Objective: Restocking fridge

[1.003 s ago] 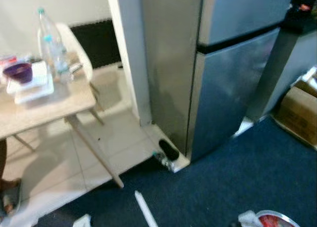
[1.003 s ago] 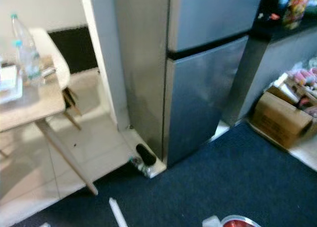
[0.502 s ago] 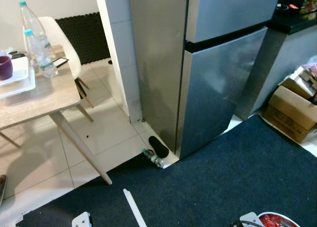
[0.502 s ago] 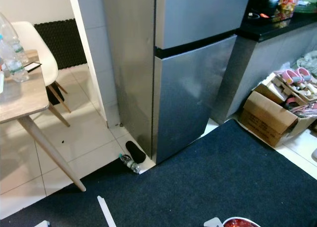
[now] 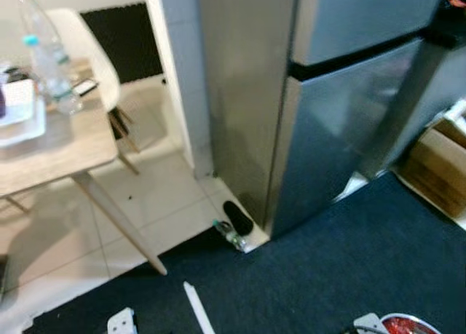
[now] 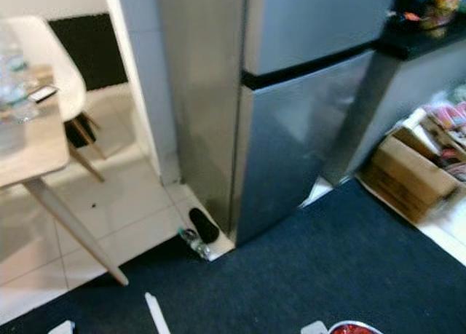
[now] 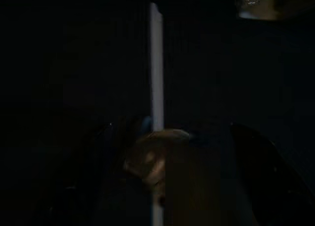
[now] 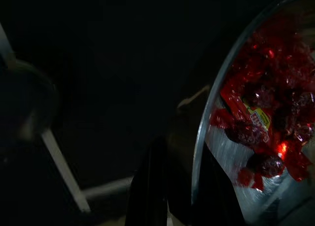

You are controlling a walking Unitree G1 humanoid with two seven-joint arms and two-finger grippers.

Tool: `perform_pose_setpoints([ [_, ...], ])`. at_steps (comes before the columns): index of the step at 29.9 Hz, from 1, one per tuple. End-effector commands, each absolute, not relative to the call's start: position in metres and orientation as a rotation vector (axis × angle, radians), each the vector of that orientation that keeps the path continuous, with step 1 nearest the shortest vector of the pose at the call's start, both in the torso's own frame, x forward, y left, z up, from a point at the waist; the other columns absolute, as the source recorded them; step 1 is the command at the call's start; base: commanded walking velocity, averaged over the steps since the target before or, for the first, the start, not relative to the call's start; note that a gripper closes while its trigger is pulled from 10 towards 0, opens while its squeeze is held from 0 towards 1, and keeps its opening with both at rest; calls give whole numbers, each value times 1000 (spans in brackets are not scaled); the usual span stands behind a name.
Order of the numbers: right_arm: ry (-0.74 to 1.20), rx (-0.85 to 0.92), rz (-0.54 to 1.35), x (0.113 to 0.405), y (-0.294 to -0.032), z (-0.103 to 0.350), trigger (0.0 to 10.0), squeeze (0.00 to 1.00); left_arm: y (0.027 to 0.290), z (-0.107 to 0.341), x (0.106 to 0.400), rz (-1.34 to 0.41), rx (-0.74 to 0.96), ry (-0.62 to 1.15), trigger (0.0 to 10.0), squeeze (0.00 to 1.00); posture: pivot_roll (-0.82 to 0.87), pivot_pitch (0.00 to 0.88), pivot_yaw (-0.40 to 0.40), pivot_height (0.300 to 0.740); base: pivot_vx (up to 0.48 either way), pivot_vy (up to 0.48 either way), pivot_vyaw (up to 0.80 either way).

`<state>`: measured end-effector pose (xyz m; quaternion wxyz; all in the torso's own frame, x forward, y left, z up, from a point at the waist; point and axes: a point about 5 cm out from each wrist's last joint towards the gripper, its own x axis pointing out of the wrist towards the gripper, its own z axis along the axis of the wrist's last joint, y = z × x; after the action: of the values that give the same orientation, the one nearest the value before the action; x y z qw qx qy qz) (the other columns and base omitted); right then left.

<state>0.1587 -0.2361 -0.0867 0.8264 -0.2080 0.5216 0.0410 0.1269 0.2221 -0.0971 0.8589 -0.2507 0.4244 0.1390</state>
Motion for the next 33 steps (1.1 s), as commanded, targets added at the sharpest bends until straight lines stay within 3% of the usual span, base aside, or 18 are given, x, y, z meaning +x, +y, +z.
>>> perform_pose_setpoints([
  [1, 1135, -437, 66, 149, -242, -89, 10000, 0, 220, -96, 131, 270, -517, 888, 10000, 0, -25, 40, 9, 740, 345, 0, 0],
  [19, 1135, -427, 64, 148, -239, -90, 10000, 0, 221, -95, 135, 254, -491, 891, 10000, 0, -21, 39, 14, 740, 346, 0, 0],
  [33, 1137, -425, 62, 147, -239, -91, 10000, 0, 215, -95, 138, 210, -482, 895, 10000, 0, -22, 35, 14, 740, 0, -20, 0],
])
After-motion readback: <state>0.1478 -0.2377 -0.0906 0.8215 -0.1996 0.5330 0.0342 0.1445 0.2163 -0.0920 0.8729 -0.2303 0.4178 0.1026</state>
